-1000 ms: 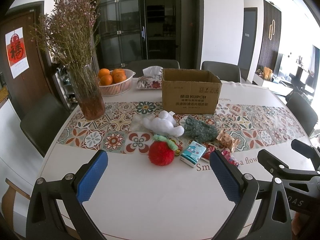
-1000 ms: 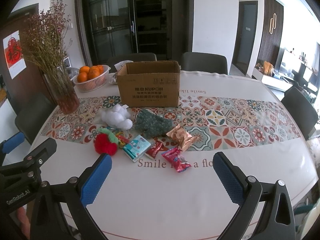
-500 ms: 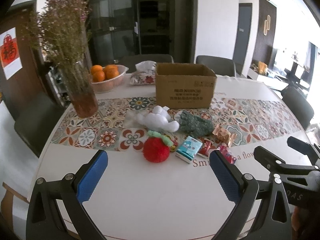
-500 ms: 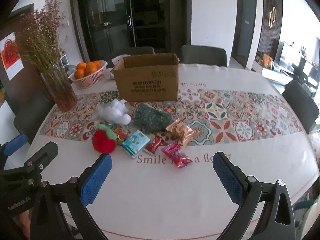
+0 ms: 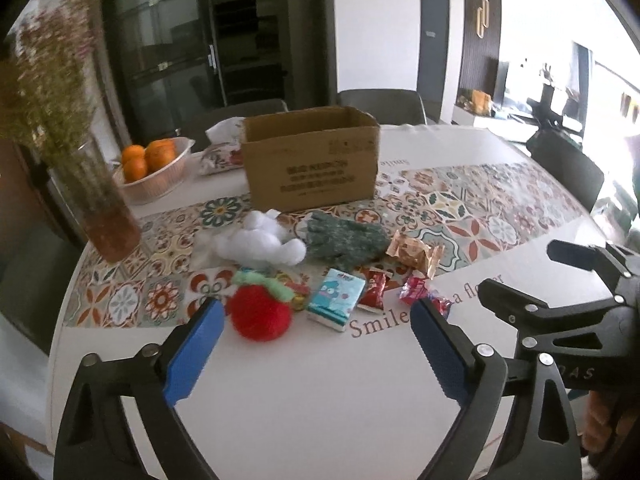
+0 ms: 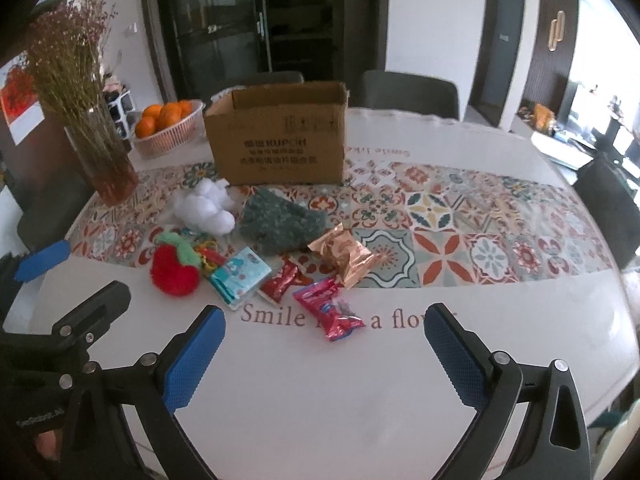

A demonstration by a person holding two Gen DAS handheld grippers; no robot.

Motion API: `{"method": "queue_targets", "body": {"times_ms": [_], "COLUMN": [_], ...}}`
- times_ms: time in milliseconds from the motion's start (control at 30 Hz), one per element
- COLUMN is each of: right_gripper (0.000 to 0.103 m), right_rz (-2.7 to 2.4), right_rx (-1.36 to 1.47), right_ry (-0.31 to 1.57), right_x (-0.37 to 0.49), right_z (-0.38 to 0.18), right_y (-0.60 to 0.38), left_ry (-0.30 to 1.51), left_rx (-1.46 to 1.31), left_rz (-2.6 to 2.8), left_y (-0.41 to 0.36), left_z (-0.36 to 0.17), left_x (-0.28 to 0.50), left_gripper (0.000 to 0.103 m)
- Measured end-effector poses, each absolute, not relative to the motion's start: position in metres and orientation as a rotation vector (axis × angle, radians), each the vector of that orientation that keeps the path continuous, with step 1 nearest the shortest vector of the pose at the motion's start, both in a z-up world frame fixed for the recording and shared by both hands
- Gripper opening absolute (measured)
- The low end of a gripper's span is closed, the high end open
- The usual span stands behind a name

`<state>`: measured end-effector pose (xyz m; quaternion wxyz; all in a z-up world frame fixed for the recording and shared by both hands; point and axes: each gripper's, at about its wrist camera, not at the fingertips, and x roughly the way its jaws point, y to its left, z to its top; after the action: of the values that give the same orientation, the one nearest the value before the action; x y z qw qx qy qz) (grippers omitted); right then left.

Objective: Organize soft objects
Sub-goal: 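Move the right tool to the pink candy bag while the left tool approaches the blue tissue pack, then close the right tool on the pink candy bag while the left tool grips the blue tissue pack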

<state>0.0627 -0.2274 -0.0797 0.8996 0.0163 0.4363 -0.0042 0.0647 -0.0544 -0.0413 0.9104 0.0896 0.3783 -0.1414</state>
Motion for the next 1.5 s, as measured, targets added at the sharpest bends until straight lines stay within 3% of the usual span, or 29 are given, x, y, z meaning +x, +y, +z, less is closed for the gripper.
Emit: {"method": "queue_targets", "body": {"times_ms": [600,867,1500], "right_gripper": [0.077,0.069,0.069], "right_rz": [0.164,0.159,0.149], "right_rx": [-0.024,-0.032,-0.045], "right_ry": [1.055,1.088,1.161], "right_x": [0.116,0.133,0.159], "right_z": [-0.169,-0.194,-0.224], "right_y": [-0.241,-0.236,-0.231], "left_ry": [0.909,0.963,1.057], "left_rx": [0.38,0.364,0.31], "left_rz": [-0.424,-0.463,-0.523], "left_y": [-0.104,-0.1,-0.095], "left_z": [-0.122,-0.154,-0.19], "left_x": [0.122,0.148,0.184], "left_gripper": [0.065,0.062,0.059]}}
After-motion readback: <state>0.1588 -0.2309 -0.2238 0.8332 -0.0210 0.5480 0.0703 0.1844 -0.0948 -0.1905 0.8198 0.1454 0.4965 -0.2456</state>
